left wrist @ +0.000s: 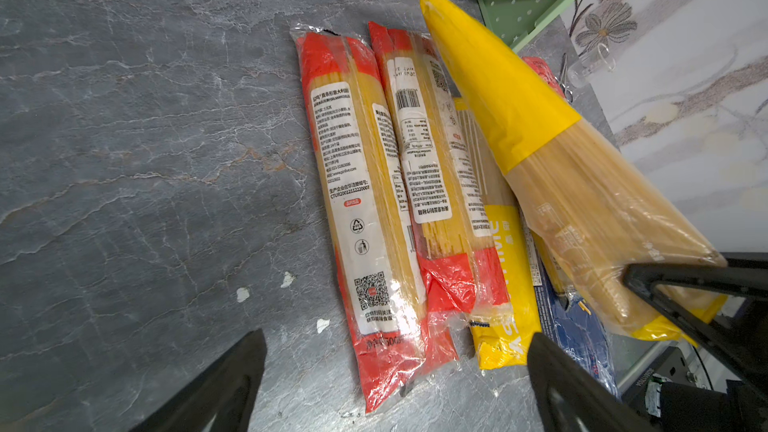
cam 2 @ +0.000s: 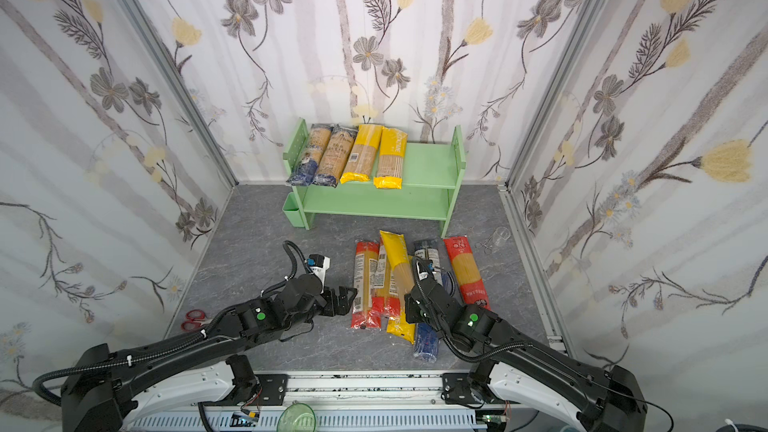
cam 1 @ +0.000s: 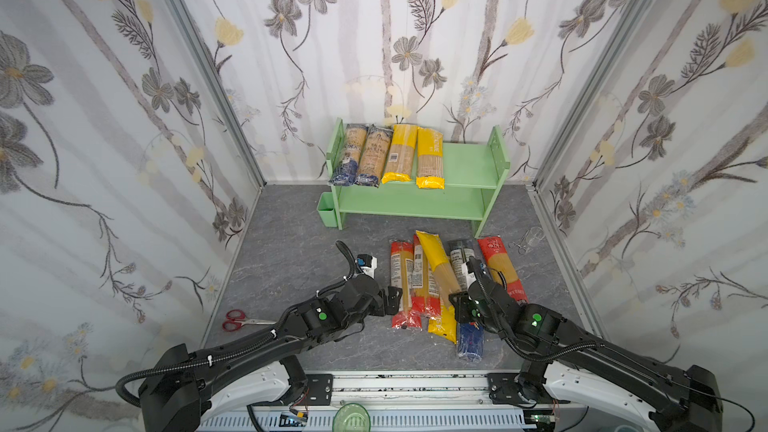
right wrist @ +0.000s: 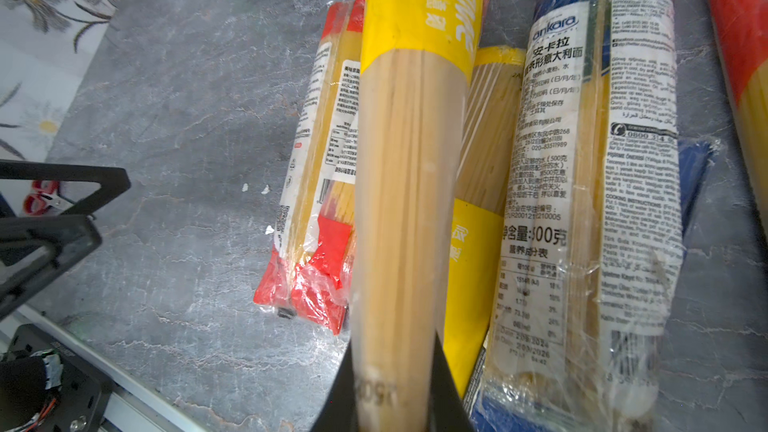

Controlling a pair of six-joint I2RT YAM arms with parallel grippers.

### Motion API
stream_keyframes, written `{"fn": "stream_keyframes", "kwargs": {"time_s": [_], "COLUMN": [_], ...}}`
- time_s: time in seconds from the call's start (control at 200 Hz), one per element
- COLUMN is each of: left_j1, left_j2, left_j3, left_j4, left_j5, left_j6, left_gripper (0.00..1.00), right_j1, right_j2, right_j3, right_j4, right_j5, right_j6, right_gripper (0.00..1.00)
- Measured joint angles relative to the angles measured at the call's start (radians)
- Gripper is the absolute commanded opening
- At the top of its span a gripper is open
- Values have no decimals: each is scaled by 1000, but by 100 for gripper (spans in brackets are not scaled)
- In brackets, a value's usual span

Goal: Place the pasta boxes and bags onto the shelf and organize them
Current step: 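Lift the yellow PASTATIME pack with the right gripper toward the top shelf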

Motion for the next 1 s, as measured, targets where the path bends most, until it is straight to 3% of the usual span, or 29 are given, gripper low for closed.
{"fn": "stream_keyframes", "kwargs": {"time_s": [0.235,0.595,0.999], "left_j1": [1,1,6], "left_j2": [44,145,224], "left_j3": [44,144,278], "left_j4": [0,0,-1], "left_j5": [1,-5,6], "left_j6": [11,58,145], "left_gripper": [100,100,100], "right_j1": [-16,-16,-18], "right_j2": [-101,-238,-219], "right_j3": [2,163,415], "right_j4": [-45,-201,-319], "right_j5": [-11,42,165], "right_j6": [-15,-60,-128], "right_gripper": [0,1,1]}}
